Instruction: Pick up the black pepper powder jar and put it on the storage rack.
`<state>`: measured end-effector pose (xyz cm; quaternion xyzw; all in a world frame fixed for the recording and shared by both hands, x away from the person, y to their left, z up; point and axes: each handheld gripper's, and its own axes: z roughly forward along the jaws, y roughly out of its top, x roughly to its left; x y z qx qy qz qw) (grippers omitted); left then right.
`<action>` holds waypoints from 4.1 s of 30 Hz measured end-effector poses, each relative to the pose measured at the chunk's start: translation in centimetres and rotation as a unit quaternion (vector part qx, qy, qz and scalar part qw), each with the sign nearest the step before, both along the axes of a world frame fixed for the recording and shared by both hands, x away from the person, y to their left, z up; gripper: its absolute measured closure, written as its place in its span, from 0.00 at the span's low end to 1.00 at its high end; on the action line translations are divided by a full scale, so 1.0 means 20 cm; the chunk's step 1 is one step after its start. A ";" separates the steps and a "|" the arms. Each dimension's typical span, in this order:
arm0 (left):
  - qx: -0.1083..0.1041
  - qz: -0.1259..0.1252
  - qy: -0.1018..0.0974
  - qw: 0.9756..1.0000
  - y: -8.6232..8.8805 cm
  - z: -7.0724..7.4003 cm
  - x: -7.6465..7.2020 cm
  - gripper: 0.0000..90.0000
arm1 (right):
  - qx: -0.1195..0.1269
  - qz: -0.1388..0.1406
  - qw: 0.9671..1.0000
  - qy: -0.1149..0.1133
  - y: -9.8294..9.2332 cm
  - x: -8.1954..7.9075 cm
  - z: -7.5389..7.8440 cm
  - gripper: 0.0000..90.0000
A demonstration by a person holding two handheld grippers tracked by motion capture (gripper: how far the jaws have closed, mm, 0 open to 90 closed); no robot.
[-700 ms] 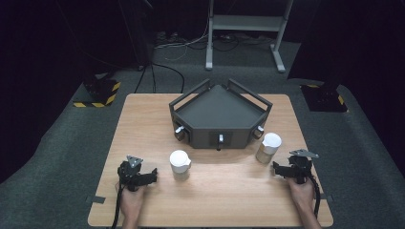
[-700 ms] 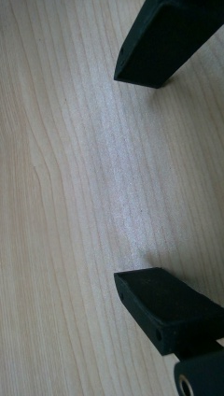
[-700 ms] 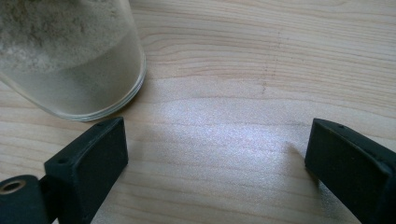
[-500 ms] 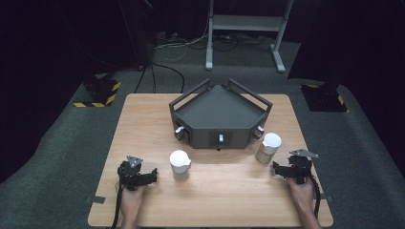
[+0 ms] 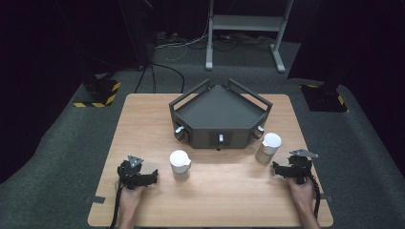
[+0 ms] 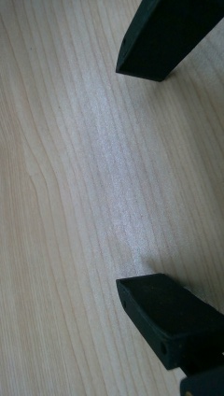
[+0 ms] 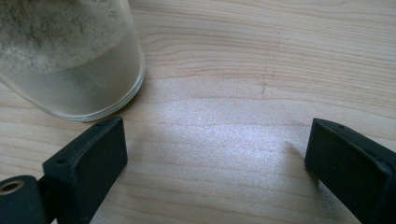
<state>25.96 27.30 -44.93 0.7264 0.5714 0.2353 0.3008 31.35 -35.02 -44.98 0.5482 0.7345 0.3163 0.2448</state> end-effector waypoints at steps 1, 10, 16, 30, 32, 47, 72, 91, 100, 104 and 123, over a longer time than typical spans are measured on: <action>-0.006 -0.004 0.002 1.000 0.01 0.01 0.00 0.01 | 0.000 0.000 1.000 0.000 0.00 0.00 0.00 0.05; -0.052 -0.042 -0.034 0.997 0.09 0.04 -0.08 0.02 | 0.000 0.000 1.000 0.000 0.00 0.00 0.00 0.05; -0.064 -0.077 -0.036 0.994 0.12 0.05 -0.11 0.02 | 0.000 0.000 1.000 0.000 0.00 0.00 0.00 0.05; -0.067 -0.164 -0.023 0.984 0.07 0.09 -0.11 0.04 | 0.000 0.000 1.000 0.000 0.00 0.00 0.00 0.05; -0.066 -0.170 -0.022 0.983 0.05 0.09 -0.10 0.04 | 0.000 0.000 1.000 0.000 0.00 0.00 0.00 0.05; -0.058 -0.188 -0.023 0.980 -0.11 0.07 -0.03 0.05 | 0.000 0.000 1.000 0.000 0.00 0.00 0.00 0.05; -0.045 -0.184 -0.045 0.981 -0.28 0.09 0.04 0.15 | 0.000 0.001 1.000 0.000 0.00 0.00 0.00 0.05; -0.036 -0.173 -0.061 0.982 -0.34 0.07 0.03 0.31 | 0.000 0.001 1.000 0.000 0.00 0.00 0.00 0.05; -0.024 -0.169 -0.066 0.983 -0.37 0.08 0.01 0.33 | 0.000 0.001 1.000 0.000 0.00 0.00 0.00 0.05; -0.024 -0.166 -0.063 0.984 -0.37 0.08 0.01 0.34 | 0.000 0.001 1.000 0.000 0.00 0.00 0.00 0.05; -0.053 -0.163 -0.059 0.983 -0.34 0.26 0.05 0.34 | 0.000 0.000 1.000 0.000 0.00 0.00 0.00 0.05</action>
